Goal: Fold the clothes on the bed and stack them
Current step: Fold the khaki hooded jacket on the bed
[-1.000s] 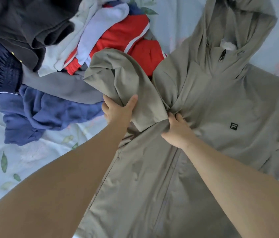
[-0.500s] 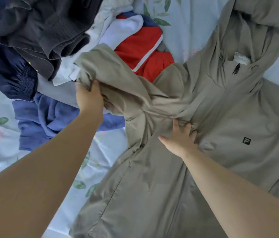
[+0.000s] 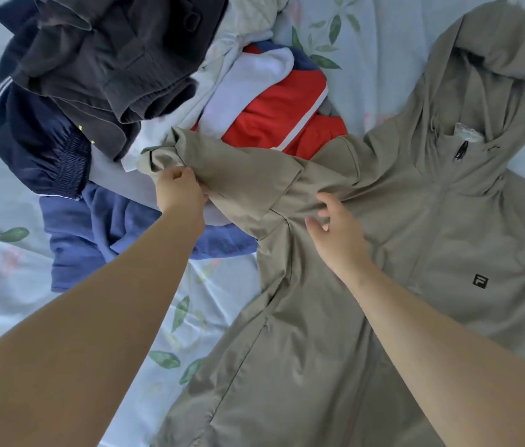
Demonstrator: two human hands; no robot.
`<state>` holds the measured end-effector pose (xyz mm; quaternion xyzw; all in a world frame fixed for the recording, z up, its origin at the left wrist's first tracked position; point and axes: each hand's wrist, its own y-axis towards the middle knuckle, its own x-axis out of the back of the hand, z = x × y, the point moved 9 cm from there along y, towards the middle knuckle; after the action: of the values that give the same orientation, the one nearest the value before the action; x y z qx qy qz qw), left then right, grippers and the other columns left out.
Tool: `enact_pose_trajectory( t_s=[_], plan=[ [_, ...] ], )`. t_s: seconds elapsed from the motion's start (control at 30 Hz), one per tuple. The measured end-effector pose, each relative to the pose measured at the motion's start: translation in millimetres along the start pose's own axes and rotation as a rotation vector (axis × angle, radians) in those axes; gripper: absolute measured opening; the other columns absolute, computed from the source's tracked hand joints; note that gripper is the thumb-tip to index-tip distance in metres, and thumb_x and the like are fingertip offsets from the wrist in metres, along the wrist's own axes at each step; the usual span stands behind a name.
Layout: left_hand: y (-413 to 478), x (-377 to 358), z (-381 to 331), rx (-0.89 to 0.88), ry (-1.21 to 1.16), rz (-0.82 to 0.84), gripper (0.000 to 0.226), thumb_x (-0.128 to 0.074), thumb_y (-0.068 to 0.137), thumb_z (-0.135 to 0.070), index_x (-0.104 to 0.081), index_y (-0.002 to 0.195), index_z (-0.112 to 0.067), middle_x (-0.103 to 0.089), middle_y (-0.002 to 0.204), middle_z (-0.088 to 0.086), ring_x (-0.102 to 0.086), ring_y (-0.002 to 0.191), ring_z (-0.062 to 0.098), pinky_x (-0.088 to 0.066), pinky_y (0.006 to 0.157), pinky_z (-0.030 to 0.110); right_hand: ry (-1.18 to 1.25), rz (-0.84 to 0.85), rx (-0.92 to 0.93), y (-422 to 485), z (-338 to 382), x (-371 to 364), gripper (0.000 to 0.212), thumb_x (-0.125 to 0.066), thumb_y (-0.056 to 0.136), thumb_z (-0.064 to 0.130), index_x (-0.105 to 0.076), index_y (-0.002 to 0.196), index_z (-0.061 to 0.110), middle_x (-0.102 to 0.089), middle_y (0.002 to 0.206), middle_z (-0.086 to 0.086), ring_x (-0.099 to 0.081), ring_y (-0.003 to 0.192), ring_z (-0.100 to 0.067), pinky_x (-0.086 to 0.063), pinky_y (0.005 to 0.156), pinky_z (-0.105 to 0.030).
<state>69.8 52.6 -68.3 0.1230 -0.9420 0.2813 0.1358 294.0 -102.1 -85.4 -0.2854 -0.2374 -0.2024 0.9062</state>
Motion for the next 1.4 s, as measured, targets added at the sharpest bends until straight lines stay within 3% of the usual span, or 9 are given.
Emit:
enact_pose_trajectory(
  t_s=[0.1, 0.2, 0.3, 0.43, 0.67, 0.87, 1.0, 1.23, 1.4],
  plan=[
    [-7.6, 0.9, -16.8, -0.163, 0.067, -0.029, 0.014, -0.055, 0.090, -0.027, -0.046, 0.094, -0.018, -0.053, 0.105, 0.008, -0.051, 0.086, 0.022, -0.053, 0.083, 0.038, 0.233, 0.016, -0.091, 10.2, 6.0, -13.3, 0.040, -0.050, 0.095, 0.022, -0.045, 0.134, 0.023, -0.058, 0.090, 0.010, -0.058, 0.097, -0.017, -0.039, 0.084, -0.023],
    [-38.1, -43.3, -27.0, -0.558, 0.691, 0.240, 0.072, -0.072, 0.076, -0.042, -0.035, 0.136, -0.027, -0.023, 0.145, 0.005, -0.032, 0.124, 0.024, -0.033, 0.102, 0.040, 0.350, -0.002, -0.142, 18.1, 5.3, -19.7, 0.038, -0.047, 0.094, 0.017, -0.047, 0.132, 0.024, -0.055, 0.084, 0.015, -0.059, 0.099, -0.020, -0.044, 0.092, -0.030],
    [-44.1, -71.0, -3.1, -0.695, 1.134, 0.420, 0.070, -0.072, 0.074, -0.044, -0.040, 0.136, -0.034, -0.017, 0.151, 0.000, -0.022, 0.135, 0.029, -0.033, 0.102, 0.045, 0.300, -0.012, -0.163, 22.0, -0.3, -21.0, 0.038, -0.048, 0.094, 0.017, -0.046, 0.132, 0.024, -0.054, 0.083, 0.017, -0.055, 0.096, -0.015, -0.041, 0.091, -0.027],
    [-24.3, -61.8, -19.7, -0.618, 0.759, 0.393, 0.009, -0.060, 0.089, -0.022, -0.061, 0.093, -0.015, -0.058, 0.092, -0.004, -0.052, 0.087, 0.014, -0.040, 0.076, 0.026, 0.260, -0.084, -0.117, 24.0, -3.8, -10.7, 0.035, -0.051, 0.093, 0.013, -0.050, 0.128, 0.016, -0.057, 0.090, 0.005, -0.054, 0.092, -0.015, -0.040, 0.086, -0.024],
    [12.6, 27.2, -43.1, -0.154, -0.336, 0.035, 0.015, -0.045, 0.098, -0.011, -0.050, 0.086, -0.017, -0.046, 0.079, -0.006, -0.053, 0.068, -0.004, -0.045, 0.064, 0.014, -0.264, -0.411, 0.183, 49.2, 45.0, 38.9, 0.032, -0.043, 0.092, 0.007, -0.065, 0.115, 0.013, -0.059, 0.117, -0.014, -0.051, 0.107, -0.036, -0.036, 0.090, -0.039],
    [-7.1, 32.4, 80.6, 0.378, 0.318, -0.008, 0.040, -0.037, 0.101, -0.026, -0.042, 0.137, -0.009, -0.048, 0.136, 0.008, -0.055, 0.106, 0.021, -0.043, 0.076, 0.028, -0.247, -0.068, 0.146, 74.8, 45.5, 12.8, 0.042, -0.036, 0.090, -0.005, -0.061, 0.121, 0.009, -0.064, 0.114, -0.010, -0.055, 0.108, -0.027, -0.036, 0.088, -0.023],
    [-54.8, -21.8, 98.6, 0.322, 0.150, 0.084, 0.012, -0.047, 0.093, -0.010, -0.051, 0.103, -0.010, -0.048, 0.088, 0.005, -0.050, 0.089, 0.026, -0.033, 0.056, 0.024, -0.375, -0.039, 0.193, 77.4, 40.0, 8.5, 0.041, -0.047, 0.083, -0.006, -0.058, 0.119, 0.011, -0.057, 0.116, -0.016, -0.054, 0.105, -0.031, -0.043, 0.090, -0.038],
    [-60.0, -66.0, 84.6, 0.005, 0.479, 0.288, 0.015, -0.057, 0.088, -0.026, -0.049, 0.093, -0.015, -0.054, 0.106, 0.006, -0.050, 0.094, 0.027, -0.042, 0.076, 0.032, -0.497, 0.048, 0.276, 80.1, 41.2, -0.6, 0.014, -0.054, 0.086, 0.006, -0.061, 0.097, 0.012, -0.058, 0.099, -0.012, -0.055, 0.091, -0.030, -0.049, 0.079, -0.044],
    [-40.5, -51.6, 68.3, -0.105, 0.526, 0.293, 0.023, -0.047, 0.094, -0.018, -0.042, 0.072, -0.014, -0.047, 0.062, -0.002, -0.042, 0.063, 0.020, -0.032, 0.050, 0.023, -0.113, -0.268, 0.259, 95.9, 65.3, 41.4, 0.012, -0.047, 0.084, 0.007, -0.056, 0.092, 0.008, -0.054, 0.078, 0.001, -0.057, 0.084, -0.029, -0.045, 0.081, -0.036]
  ],
)
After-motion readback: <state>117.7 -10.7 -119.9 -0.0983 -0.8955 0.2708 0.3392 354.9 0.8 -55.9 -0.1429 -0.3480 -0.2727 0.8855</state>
